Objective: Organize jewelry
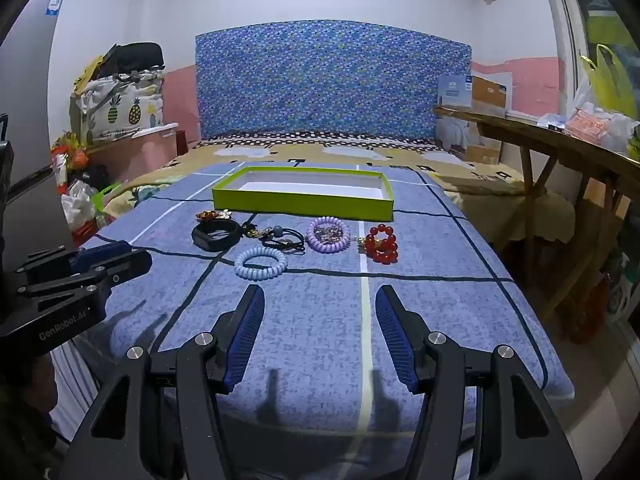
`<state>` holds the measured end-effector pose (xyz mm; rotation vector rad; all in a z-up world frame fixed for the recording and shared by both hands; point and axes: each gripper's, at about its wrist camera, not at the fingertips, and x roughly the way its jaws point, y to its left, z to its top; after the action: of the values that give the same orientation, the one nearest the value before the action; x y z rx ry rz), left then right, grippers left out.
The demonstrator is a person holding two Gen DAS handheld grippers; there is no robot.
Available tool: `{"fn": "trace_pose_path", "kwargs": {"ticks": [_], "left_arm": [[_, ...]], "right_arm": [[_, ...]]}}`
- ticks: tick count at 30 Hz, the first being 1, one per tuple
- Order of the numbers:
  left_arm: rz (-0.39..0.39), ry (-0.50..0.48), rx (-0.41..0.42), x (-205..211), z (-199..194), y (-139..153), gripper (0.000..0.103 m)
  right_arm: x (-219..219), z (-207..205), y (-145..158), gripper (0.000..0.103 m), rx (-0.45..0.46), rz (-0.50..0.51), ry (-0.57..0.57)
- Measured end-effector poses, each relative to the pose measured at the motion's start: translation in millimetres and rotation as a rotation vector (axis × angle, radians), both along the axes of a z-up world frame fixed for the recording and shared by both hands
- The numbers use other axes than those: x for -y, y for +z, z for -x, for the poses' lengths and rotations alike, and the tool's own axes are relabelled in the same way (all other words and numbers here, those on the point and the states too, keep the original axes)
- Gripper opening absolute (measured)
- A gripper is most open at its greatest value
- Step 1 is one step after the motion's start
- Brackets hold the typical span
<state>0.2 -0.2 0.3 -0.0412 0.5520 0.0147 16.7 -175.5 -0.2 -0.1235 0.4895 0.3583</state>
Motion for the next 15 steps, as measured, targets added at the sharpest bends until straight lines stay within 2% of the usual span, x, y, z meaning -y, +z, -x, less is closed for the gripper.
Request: {"fn": "trace_pose_path", "kwargs": {"ticks": [7, 15], "left_arm": [[0.002, 0.018, 0.030, 1, 13, 6, 0.031], [0.013, 0.029, 0.012, 0, 12, 4, 0.031]], "right_arm": [[-1, 6, 0, 0.058, 0.011, 0.003, 0.002], [-1, 11, 1, 0.058, 0.016, 0.003, 0.003]]}}
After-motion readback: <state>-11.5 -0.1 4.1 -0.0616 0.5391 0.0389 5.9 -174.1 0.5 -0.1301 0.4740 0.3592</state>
